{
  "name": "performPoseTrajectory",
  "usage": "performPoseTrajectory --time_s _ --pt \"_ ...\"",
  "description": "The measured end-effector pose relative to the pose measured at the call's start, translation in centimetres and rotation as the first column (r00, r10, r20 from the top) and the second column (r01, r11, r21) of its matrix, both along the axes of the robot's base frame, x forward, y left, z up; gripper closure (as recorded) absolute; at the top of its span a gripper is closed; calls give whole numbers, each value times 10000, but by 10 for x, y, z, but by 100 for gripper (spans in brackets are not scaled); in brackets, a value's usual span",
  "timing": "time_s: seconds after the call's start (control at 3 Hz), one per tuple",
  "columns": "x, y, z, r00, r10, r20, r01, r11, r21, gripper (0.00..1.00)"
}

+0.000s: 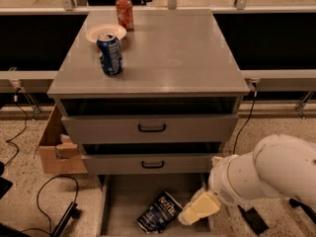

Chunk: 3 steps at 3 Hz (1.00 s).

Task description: Pick blue chip bag from bottom drawer and place on counter

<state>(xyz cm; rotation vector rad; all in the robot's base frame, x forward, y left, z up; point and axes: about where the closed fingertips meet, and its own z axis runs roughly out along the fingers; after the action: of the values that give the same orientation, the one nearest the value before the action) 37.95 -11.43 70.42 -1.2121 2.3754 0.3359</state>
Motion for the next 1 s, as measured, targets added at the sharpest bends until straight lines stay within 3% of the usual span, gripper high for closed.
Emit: performPoseTrajectory --time_s 0.33,0.67,1.0 --pt "0 27 -36 9983 447 -387 -430 9982 425 0" --pt "2 60 -107 9919 1000 -782 -924 9912 952 0" --pt "22 80 -192 9883 1178 -966 -1070 9881 1103 0"
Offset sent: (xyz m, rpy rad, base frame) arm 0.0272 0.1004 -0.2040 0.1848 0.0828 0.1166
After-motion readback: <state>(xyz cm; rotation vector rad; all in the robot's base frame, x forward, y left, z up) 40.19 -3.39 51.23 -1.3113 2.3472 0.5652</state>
